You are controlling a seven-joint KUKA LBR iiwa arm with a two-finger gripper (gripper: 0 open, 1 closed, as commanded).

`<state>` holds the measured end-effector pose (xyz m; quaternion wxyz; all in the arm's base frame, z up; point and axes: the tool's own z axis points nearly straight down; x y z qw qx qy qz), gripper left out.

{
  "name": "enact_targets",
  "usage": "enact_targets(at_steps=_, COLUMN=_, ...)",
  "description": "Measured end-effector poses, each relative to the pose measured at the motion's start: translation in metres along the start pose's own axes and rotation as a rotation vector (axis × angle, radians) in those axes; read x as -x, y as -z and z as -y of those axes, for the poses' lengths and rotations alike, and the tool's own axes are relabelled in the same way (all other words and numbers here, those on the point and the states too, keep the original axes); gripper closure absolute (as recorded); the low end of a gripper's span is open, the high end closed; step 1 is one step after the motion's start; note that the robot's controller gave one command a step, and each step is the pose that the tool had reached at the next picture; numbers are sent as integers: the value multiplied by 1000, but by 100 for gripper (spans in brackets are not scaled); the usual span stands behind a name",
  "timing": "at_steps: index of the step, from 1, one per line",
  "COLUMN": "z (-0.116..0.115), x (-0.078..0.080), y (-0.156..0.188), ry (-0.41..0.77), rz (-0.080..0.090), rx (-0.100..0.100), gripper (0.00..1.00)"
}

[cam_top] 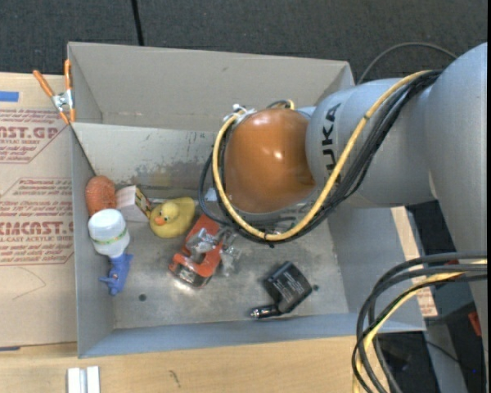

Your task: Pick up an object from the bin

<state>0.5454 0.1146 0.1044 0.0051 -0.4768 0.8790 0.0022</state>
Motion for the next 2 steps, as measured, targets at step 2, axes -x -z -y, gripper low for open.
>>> enact_targets(at_steps=2, z=0, x=1, y=-27, ry=388, rz=-2, rx=-5, gripper=100)
